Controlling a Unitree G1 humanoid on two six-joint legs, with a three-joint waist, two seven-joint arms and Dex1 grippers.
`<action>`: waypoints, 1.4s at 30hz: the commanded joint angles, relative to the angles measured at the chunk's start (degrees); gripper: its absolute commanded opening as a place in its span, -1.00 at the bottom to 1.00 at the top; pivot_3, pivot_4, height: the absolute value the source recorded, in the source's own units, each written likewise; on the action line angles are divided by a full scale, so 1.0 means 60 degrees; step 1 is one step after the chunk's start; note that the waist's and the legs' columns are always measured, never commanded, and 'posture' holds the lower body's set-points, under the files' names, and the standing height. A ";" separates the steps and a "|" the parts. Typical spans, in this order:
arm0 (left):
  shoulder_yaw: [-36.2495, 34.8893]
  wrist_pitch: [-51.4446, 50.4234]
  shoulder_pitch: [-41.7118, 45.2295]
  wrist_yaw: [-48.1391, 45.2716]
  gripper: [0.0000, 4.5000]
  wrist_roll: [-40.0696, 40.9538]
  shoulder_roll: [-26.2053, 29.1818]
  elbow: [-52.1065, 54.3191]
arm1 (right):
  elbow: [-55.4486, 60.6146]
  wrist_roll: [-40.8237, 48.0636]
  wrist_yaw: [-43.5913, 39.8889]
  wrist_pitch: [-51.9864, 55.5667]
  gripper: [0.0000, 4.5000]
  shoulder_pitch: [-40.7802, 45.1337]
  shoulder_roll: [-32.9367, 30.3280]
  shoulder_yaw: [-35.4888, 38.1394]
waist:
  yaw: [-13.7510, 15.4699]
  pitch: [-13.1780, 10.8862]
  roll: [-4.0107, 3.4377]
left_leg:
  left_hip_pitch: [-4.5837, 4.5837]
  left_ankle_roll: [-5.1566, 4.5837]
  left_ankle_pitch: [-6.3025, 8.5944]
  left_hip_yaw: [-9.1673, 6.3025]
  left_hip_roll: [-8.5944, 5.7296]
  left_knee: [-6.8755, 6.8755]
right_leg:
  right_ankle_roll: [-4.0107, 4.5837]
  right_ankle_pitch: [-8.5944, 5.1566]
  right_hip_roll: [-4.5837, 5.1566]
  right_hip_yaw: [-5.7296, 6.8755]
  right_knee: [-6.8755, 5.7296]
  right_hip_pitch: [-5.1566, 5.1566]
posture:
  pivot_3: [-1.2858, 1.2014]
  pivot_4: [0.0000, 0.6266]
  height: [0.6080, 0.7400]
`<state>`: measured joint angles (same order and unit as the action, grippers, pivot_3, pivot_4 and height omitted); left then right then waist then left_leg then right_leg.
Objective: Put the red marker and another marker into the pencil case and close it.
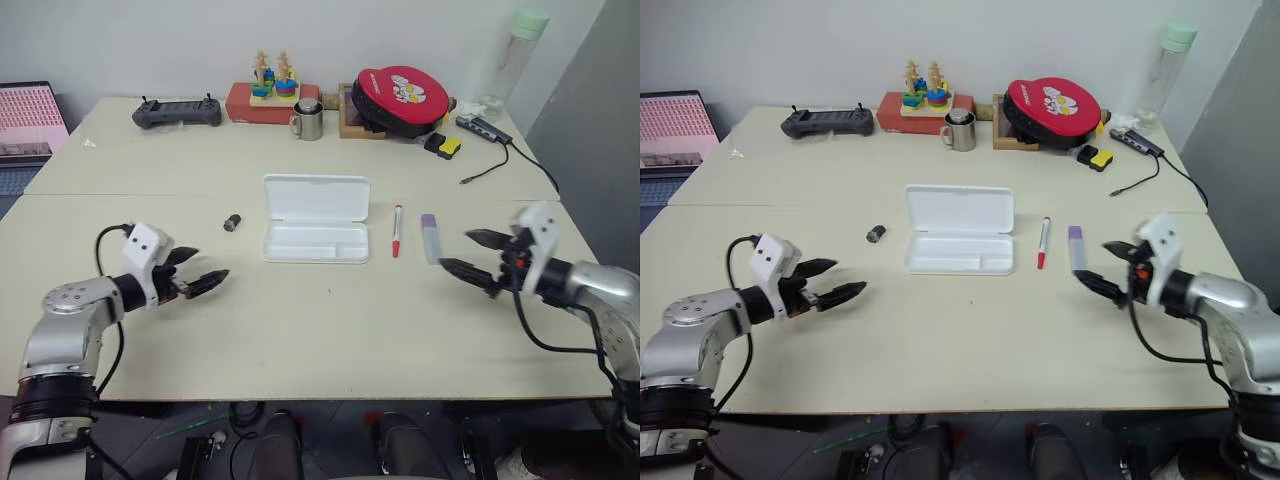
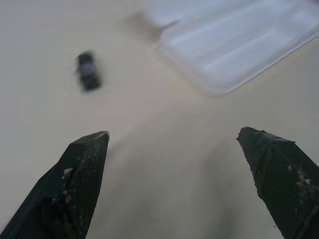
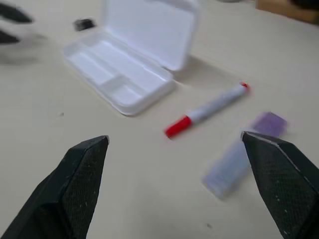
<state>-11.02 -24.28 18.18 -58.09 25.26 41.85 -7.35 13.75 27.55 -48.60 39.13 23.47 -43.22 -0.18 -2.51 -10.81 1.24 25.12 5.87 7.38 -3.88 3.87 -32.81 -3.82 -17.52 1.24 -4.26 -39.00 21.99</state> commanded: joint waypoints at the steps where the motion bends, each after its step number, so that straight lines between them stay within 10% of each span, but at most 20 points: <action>1: 0.0267 -0.0515 0.0258 -0.0201 1.00 0.0775 -0.0319 0.1350 | -0.1005 -0.0794 -0.0713 -0.0409 0.99 0.0995 0.0254 -0.1316 | 0.0007 0.0001 0.0002 | 0.0000 0.0000 0.0000 -0.0001 -0.0001 0.0000 | -0.0021 0.0012 -0.0001 0.0001 0.0001 -0.0001 | 0.03 -0.52 1.00; 22: 0.0087 -0.1485 0.0641 0.0865 1.00 0.1500 -0.0676 0.3227 | -0.7573 -0.4263 -0.2429 -0.3183 0.99 0.5164 0.3843 -0.4358 | -0.0086 -0.0006 -0.0006 | 0.0019 0.0001 -0.0001 -0.0039 -0.0005 0.0002 | -0.0014 0.0021 -0.0018 0.0021 -0.0008 0.0002 | 0.03 -0.52 1.00; 42: 0.0058 -0.1413 0.0846 0.0931 1.00 0.1660 -0.0578 0.2781 | -0.9391 -0.5175 -0.2597 -0.4817 -0.99 0.5777 0.4476 -0.3840 | -0.0114 -0.0006 -0.0007 | 0.0011 0.0001 -0.0001 -0.0044 -0.0007 0.0002 | -0.0006 0.0027 -0.0019 0.0023 -0.0013 -0.0006 | 0.03 -0.52 1.00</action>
<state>-9.38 -33.53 22.19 -52.06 34.96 37.49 8.74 -43.17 -3.40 -63.32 11.12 57.34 -16.44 -24.23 -3.20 -10.85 1.20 25.19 5.88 7.37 -4.14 3.83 -32.81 -3.85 -17.35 1.13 -4.13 -39.07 21.96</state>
